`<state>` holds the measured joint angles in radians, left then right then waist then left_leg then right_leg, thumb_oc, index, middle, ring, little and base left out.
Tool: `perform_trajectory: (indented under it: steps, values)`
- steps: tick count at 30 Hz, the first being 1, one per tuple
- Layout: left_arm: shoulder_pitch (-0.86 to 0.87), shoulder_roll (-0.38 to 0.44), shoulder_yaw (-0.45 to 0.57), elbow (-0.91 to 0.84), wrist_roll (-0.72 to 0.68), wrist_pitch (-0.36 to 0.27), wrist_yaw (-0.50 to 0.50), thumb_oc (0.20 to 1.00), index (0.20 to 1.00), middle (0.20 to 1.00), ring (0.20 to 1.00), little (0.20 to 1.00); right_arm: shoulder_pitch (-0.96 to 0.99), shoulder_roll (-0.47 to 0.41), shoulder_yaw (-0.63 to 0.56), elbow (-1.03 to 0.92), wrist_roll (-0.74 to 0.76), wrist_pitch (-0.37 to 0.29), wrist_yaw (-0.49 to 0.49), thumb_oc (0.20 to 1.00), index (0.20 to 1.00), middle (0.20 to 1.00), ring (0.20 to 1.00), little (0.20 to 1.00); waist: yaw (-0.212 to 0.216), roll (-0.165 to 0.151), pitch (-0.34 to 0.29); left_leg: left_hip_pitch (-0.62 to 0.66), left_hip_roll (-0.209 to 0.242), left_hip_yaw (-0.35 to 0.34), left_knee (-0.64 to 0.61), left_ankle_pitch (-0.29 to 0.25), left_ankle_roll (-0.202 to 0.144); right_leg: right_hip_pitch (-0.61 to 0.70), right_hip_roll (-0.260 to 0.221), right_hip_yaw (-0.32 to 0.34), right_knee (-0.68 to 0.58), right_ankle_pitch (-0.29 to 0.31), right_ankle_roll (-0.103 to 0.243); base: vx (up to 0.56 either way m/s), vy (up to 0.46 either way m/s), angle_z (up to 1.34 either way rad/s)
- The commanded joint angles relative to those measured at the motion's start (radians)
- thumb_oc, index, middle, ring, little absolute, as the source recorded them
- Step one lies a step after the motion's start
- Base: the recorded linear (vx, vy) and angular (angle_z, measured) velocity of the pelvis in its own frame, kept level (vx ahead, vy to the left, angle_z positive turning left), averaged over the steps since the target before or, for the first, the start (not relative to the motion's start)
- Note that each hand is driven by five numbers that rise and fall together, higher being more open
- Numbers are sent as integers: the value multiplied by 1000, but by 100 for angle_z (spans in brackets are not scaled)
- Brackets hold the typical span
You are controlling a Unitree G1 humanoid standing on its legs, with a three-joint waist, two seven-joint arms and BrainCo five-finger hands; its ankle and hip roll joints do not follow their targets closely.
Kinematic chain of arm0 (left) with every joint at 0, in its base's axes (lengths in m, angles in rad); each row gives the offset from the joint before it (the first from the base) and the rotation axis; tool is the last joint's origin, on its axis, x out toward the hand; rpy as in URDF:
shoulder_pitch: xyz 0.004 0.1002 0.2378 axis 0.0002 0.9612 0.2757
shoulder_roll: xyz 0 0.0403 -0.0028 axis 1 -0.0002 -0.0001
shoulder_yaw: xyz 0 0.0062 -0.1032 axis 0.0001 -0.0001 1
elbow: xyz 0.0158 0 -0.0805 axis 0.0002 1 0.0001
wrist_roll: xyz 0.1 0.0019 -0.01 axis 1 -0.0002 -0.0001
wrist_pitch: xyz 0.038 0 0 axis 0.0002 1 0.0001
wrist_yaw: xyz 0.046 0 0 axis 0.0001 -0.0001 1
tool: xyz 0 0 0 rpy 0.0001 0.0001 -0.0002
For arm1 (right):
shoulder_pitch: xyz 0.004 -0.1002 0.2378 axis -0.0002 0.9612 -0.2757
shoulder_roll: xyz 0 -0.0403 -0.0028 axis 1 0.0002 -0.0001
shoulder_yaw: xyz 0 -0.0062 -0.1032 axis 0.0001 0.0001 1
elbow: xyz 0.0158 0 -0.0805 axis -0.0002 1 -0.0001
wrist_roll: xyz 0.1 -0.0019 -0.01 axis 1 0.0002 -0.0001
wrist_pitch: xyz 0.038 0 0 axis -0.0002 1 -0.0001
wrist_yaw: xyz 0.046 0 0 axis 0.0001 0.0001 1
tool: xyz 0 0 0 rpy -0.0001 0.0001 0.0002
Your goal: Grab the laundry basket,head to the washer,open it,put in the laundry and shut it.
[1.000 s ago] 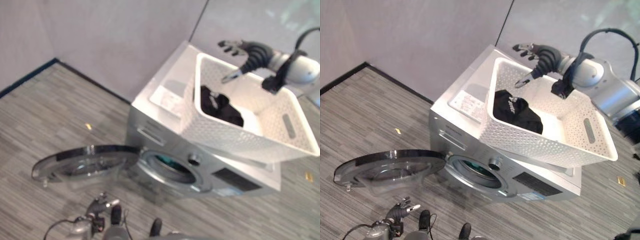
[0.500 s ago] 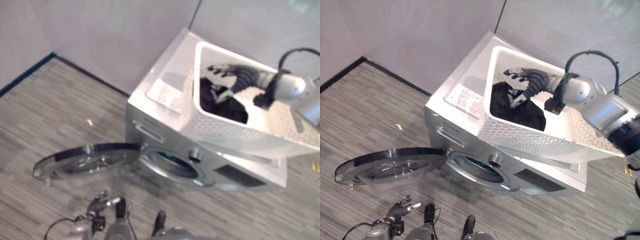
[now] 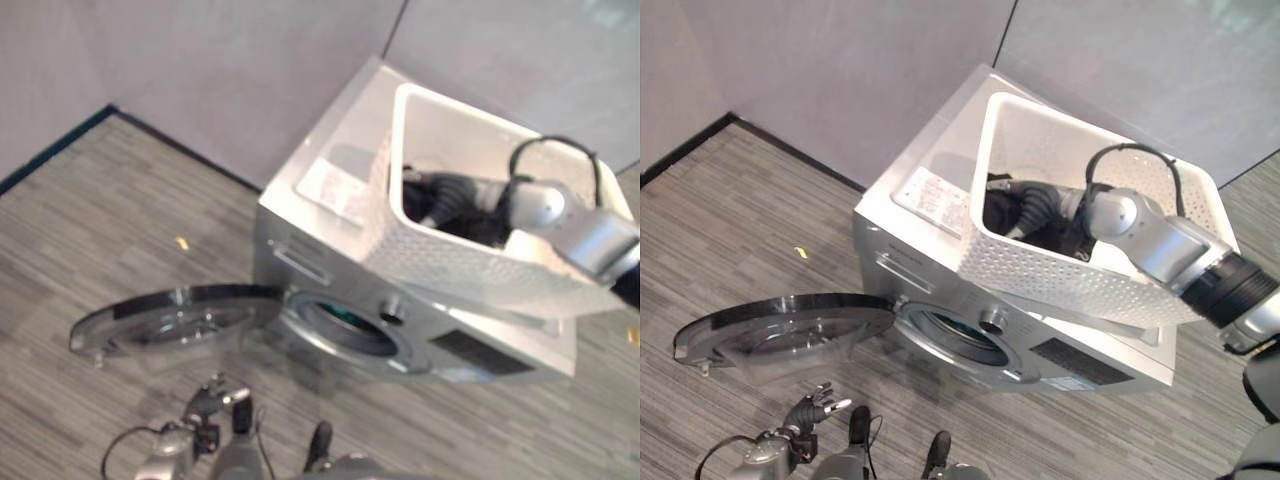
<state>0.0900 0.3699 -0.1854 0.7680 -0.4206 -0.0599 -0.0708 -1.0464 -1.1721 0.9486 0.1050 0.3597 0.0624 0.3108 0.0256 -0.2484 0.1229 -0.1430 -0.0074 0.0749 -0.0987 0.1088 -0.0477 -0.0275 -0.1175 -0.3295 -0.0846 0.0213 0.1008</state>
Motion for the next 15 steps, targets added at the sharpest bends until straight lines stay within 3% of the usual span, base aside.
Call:
perform_trajectory:
  steps: [1, 9, 15]
  values:
    - [-40, 11, -18, -9, -38, -23, -7, 1000, 1000, 1000, 1000, 1000, -18, -23, 6, 32, -92, 11, 17, 1000, 1000, 1000, 1000, 1000, 54, 10, 21, 67, 57, 1, 11, -111, -12, -58, 34, -15, 108, -34, 16, -6, -6, 11]
    - [-49, 10, 4, 18, -59, -23, -9, 1000, 1000, 1000, 1000, 1000, -21, -33, 29, 80, -210, 10, 49, 1000, 1000, 1000, 1000, 1000, 61, 0, 40, 53, 57, -2, 11, -106, -11, -72, 32, -11, 110, -27, 18, -13, -6, 4]
    - [-49, 9, 1, -24, -93, -26, -5, 1000, 1000, 1000, 1000, 1000, 10, 46, 28, 159, -295, 28, 77, 1000, 1000, 1000, 1000, 1000, 78, 5, 60, 44, 54, -8, 13, -105, -2, -82, 30, -10, 116, -27, 17, -1, 1, -2]
